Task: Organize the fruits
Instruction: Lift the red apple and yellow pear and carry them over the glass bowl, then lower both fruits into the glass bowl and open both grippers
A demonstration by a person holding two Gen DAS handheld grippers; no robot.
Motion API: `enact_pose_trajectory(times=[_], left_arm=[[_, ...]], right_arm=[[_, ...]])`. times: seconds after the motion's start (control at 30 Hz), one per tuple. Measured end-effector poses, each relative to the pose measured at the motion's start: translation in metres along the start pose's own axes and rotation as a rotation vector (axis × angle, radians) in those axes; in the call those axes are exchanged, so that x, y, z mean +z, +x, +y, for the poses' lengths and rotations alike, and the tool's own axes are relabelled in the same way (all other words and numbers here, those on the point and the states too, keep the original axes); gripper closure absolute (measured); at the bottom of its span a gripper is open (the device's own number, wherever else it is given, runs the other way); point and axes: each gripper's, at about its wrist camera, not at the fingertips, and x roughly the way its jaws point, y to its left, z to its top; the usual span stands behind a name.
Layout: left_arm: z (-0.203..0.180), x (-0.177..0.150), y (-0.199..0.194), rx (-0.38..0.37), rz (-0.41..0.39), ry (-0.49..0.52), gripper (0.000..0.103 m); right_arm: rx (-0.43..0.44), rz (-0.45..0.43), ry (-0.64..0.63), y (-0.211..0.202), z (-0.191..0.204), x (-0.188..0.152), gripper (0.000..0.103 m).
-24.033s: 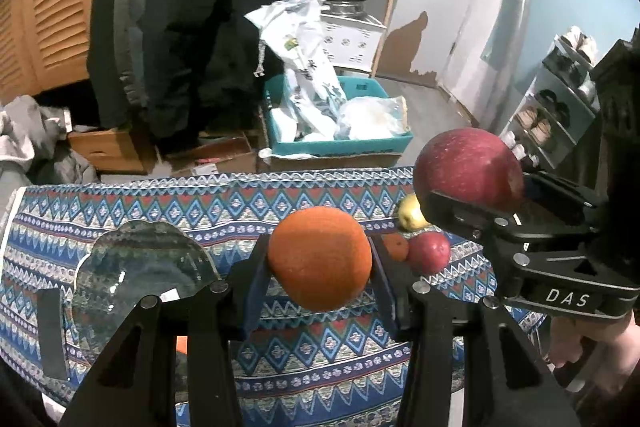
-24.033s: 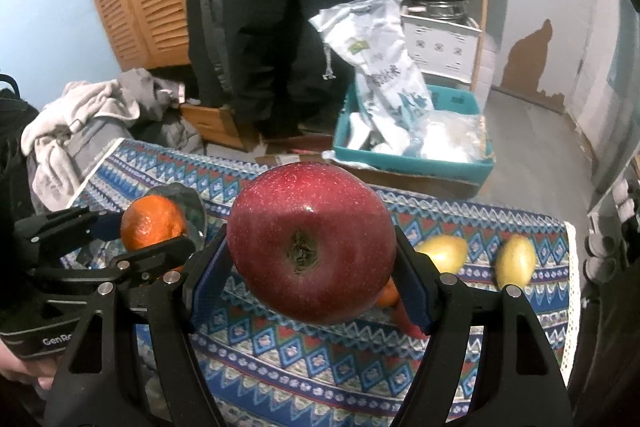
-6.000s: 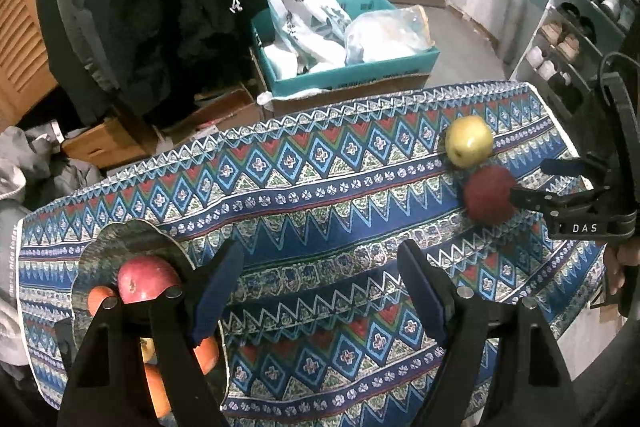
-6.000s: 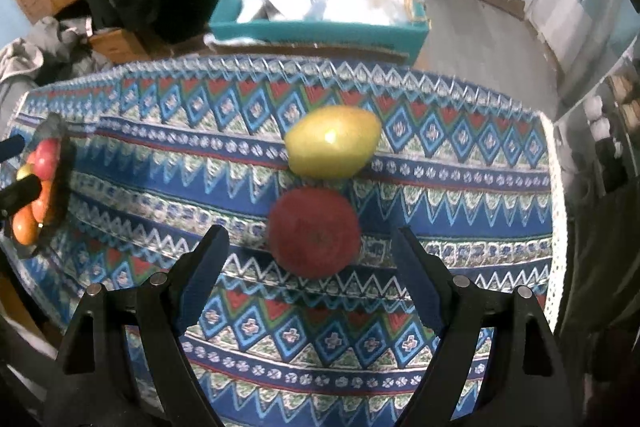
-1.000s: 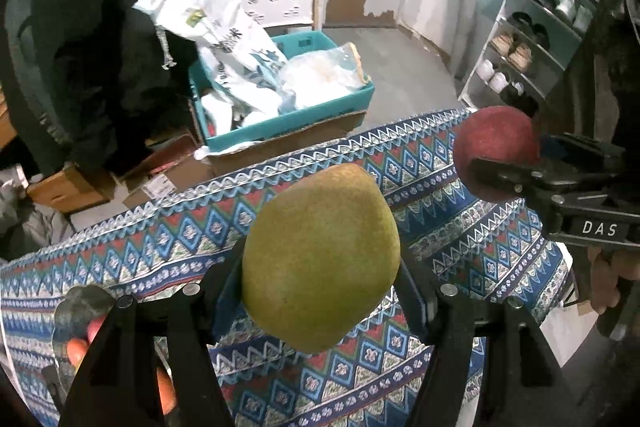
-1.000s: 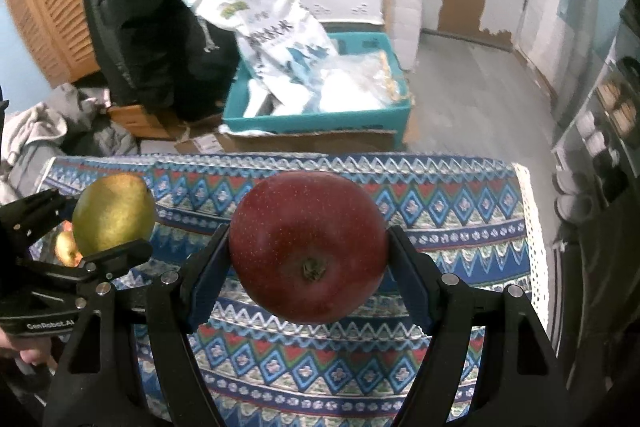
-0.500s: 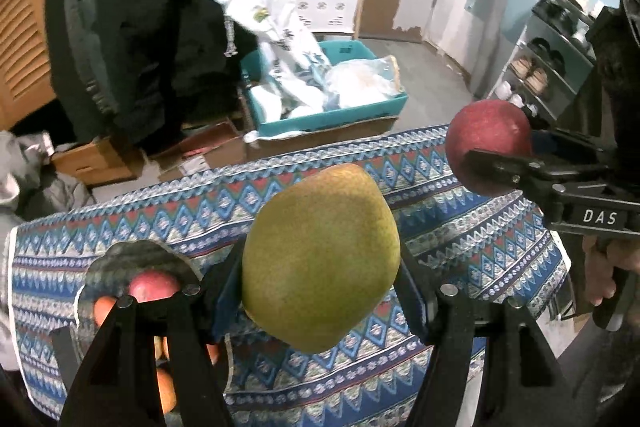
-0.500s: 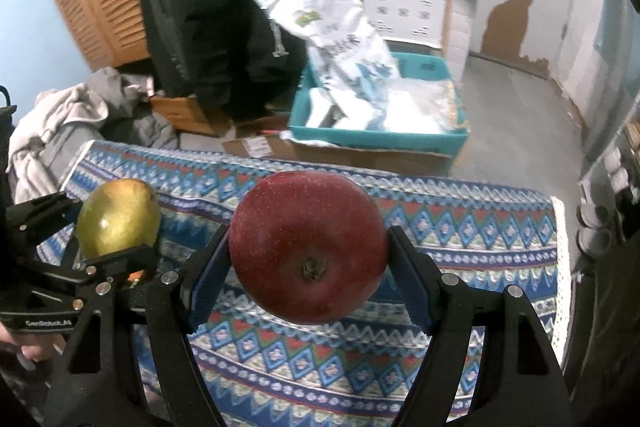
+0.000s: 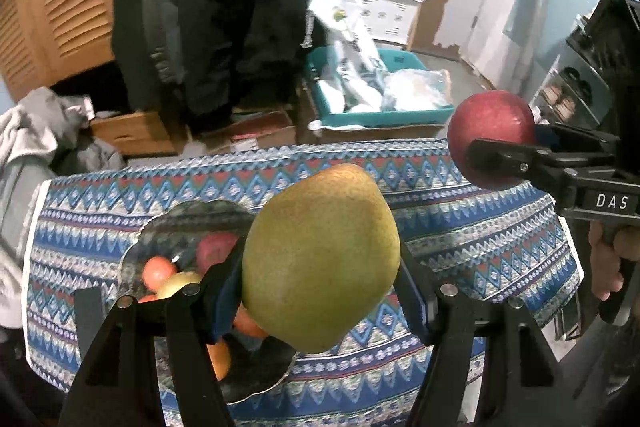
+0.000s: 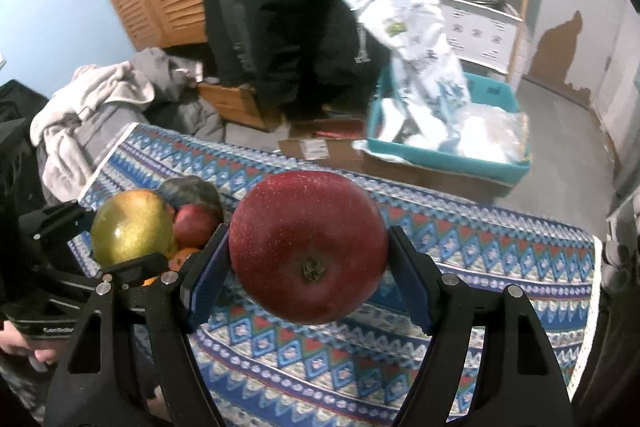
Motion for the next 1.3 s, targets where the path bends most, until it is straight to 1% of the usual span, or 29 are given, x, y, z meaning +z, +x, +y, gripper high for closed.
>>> enact_pose_trajectory(times=[0.33, 0.7, 1.0, 1.3], left_arm=[[0.052, -0.022, -0.010, 0.053, -0.004, -0.082, 0.034], [0.101, -0.045, -0.008, 0.096, 0.019, -0.175, 0.034], [0.134, -0.067, 0.007, 0.129, 0.068, -0.247, 0.034], [0.151, -0.085, 0.028, 0.151, 0.118, -0.290, 0.034]], right_arm=[[0.056, 0.036, -0.068, 0.029, 0.048, 0.013, 0.027], [0.097, 0.101, -0.117, 0.071, 0.091, 0.020, 0.027], [0.104, 0.173, -0.143, 0.110, 0.110, 0.012, 0.027], [0.108, 0.253, -0.169, 0.146, 0.122, 0.000, 0.027]])
